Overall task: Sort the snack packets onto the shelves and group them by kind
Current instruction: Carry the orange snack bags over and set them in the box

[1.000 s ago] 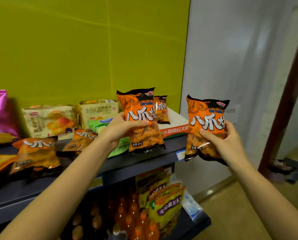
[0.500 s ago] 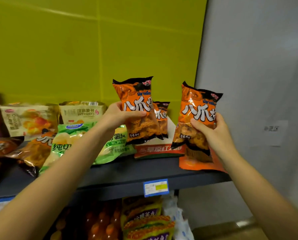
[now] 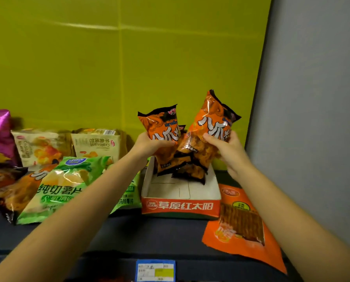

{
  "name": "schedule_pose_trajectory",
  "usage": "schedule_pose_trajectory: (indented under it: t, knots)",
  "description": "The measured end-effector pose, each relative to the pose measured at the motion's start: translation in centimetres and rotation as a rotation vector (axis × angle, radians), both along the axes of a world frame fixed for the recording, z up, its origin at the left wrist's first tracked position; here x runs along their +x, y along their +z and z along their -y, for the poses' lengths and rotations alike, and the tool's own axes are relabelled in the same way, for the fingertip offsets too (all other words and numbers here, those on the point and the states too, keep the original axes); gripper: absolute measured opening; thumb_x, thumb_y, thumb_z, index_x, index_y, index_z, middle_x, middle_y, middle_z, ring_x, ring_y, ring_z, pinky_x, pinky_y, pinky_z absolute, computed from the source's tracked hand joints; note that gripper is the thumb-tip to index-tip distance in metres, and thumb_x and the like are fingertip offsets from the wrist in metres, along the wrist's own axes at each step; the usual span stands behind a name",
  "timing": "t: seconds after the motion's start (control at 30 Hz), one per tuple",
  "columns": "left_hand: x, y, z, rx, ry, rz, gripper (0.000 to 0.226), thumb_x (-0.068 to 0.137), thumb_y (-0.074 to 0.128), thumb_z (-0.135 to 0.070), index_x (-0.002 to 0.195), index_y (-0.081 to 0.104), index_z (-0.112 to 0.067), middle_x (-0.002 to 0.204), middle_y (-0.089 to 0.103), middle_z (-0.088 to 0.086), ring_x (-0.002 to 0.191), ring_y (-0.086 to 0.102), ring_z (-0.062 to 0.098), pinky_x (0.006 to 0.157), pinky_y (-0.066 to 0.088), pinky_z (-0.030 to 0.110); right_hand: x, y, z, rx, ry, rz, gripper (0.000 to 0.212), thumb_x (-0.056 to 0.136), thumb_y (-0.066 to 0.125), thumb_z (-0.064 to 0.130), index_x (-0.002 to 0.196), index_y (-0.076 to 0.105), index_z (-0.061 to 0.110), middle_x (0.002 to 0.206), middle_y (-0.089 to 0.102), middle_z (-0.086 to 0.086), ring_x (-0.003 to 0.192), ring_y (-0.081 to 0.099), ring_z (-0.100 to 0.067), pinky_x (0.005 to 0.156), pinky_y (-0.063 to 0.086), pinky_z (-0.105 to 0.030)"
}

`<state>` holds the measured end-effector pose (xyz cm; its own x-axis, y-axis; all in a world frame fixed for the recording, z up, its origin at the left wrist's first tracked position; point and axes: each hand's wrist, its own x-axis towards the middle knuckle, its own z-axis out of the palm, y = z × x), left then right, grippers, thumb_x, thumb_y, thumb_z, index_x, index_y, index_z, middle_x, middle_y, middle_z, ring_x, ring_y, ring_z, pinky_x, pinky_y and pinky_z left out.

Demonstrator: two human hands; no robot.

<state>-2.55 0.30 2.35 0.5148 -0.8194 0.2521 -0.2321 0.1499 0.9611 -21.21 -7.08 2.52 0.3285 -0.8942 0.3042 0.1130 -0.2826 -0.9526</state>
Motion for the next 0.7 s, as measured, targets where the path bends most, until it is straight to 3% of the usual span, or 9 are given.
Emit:
schedule_pose_trajectory:
  t: [0.13, 0.23, 0.37, 0.47, 0.53, 0.6, 0.7]
  knots:
    - [0.4, -0.7, 1.5, 0.062, -0.042, 0.052, 0.049, 0.071, 0.076, -0.006, 0.116, 0.057, -0.004, 0.117, 0.065, 0.013, 0.108, 0.061, 0.029, 0.095, 0.048, 0.042, 1.3, -1.3, 1.7, 0.131, 0.097, -0.015, 0.062, 0.077, 0.072, 0.018, 0.129, 0.039, 0.019, 0.115, 0.054, 0.003, 0.106, 0.051, -0.016, 0.090, 0.039, -0.038]
    - [0.7, -1.3, 2.2, 0.124, -0.071, 0.074, 0.048, 0.071, 0.075, -0.004, 0.115, 0.056, -0.008, 0.119, 0.064, 0.012, 0.108, 0.060, 0.027, 0.099, 0.046, 0.045, 1.4, -2.6, 2.6, 0.078, 0.052, -0.136, 0.058, 0.074, 0.074, 0.018, 0.121, 0.040, 0.020, 0.123, 0.055, -0.003, 0.112, 0.053, -0.019, 0.097, 0.043, -0.039]
    - [0.8, -2.1, 3.0, 0.150, -0.086, 0.083, 0.052, 0.072, 0.074, -0.001, 0.113, 0.045, -0.015, 0.123, 0.059, 0.009, 0.113, 0.055, 0.024, 0.096, 0.042, 0.039, 1.7, -3.1, 2.7, -0.097, -0.055, -0.345, 0.071, 0.074, 0.074, 0.025, 0.132, 0.036, 0.010, 0.133, 0.052, -0.007, 0.121, 0.051, -0.025, 0.098, 0.043, -0.037]
    - [1.2, -2.3, 3.4, 0.195, -0.061, 0.045, 0.074, 0.070, 0.075, -0.001, 0.130, 0.031, -0.010, 0.127, 0.053, 0.009, 0.117, 0.051, 0.026, 0.101, 0.039, 0.043, 2.3, -3.0, 2.6, -0.240, -0.157, -0.516, 0.067, 0.075, 0.073, 0.032, 0.126, 0.038, 0.005, 0.129, 0.055, -0.009, 0.117, 0.053, -0.027, 0.088, 0.043, -0.032]
    - [1.5, -2.1, 3.6, 0.239, -0.072, 0.042, 0.083, 0.069, 0.077, -0.006, 0.134, 0.027, -0.010, 0.131, 0.051, 0.011, 0.120, 0.050, 0.030, 0.105, 0.040, 0.046, 2.6, -3.1, 2.6, -0.288, -0.213, -0.637, 0.069, 0.075, 0.071, 0.041, 0.124, 0.038, 0.005, 0.129, 0.055, -0.010, 0.117, 0.053, -0.029, 0.092, 0.042, -0.033]
    - [1.7, -1.9, 3.7, 0.270, -0.075, 0.016, 0.079, 0.071, 0.075, -0.011, 0.133, 0.028, -0.010, 0.131, 0.050, 0.010, 0.120, 0.050, 0.030, 0.102, 0.042, 0.043, 2.7, -3.3, 2.7, -0.332, -0.272, -0.806, 0.072, 0.075, 0.065, 0.053, 0.126, 0.038, 0.008, 0.131, 0.054, -0.008, 0.120, 0.052, -0.029, 0.101, 0.036, -0.039]
    - [1.9, -1.6, 3.9, 0.267, -0.035, 0.028, 0.066, 0.077, 0.071, -0.013, 0.131, 0.033, -0.007, 0.127, 0.051, 0.010, 0.119, 0.051, 0.030, 0.097, 0.044, 0.040, 2.6, -3.1, 3.1, -0.351, -0.303, -0.872, 0.077, 0.074, 0.063, 0.057, 0.126, 0.037, 0.008, 0.132, 0.054, -0.009, 0.121, 0.051, -0.030, 0.102, 0.036, -0.041]
